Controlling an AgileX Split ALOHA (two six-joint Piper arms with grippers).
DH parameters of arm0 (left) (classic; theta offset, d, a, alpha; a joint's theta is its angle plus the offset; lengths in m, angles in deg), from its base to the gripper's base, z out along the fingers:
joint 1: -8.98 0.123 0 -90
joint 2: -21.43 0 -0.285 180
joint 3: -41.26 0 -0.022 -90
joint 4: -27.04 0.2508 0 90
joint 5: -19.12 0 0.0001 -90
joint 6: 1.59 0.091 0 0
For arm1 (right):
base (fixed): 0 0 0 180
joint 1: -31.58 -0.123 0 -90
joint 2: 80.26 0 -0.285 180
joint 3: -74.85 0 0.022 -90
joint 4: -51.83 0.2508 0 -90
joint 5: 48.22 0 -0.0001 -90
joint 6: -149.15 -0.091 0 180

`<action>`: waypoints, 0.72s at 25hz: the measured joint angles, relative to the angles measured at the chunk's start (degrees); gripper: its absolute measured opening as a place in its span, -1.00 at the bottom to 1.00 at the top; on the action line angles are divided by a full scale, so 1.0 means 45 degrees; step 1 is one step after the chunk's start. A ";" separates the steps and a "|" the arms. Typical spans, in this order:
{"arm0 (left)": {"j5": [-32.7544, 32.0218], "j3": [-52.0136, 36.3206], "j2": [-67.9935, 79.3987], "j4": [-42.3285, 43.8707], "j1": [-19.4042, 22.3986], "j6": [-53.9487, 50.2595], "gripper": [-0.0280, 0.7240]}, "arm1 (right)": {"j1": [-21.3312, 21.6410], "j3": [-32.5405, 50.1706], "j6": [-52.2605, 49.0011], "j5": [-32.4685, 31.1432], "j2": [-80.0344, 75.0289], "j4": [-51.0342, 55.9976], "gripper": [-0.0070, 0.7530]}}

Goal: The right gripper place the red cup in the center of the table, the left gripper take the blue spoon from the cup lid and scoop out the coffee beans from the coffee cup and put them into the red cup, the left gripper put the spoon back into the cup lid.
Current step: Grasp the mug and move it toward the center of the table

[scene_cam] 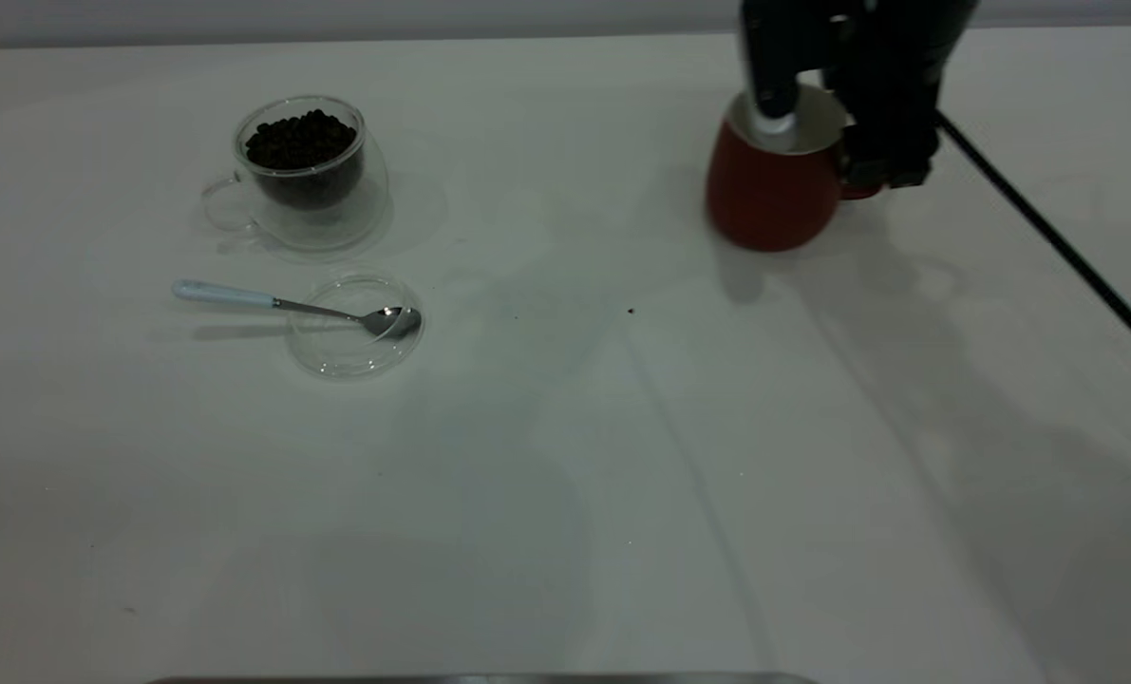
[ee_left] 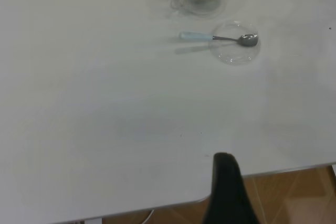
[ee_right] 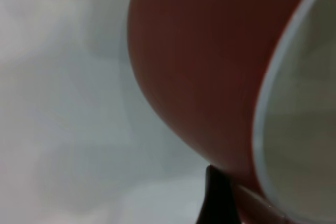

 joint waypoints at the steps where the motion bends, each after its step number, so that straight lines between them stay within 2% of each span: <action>1: 0.0000 0.0000 0.0000 0.0000 0.0000 0.0000 0.57 | -0.0177 0.0000 -0.0094 0.0000 0.0000 0.0000 0.57; 11: 0.0000 0.0000 0.0000 0.0000 0.0000 0.0000 0.57 | -0.2229 0.0000 -0.1200 0.0000 0.0000 0.0573 0.57; 14: 0.0000 0.0000 0.0000 0.0000 0.0000 -0.0039 0.57 | -0.2809 -0.0122 -0.2267 -0.0055 0.0000 0.0617 0.57; 18: 0.0000 0.0000 0.0000 0.0000 0.0000 -0.0026 0.57 | -0.3126 -0.0630 -0.4617 -0.0619 0.0104 0.0643 0.57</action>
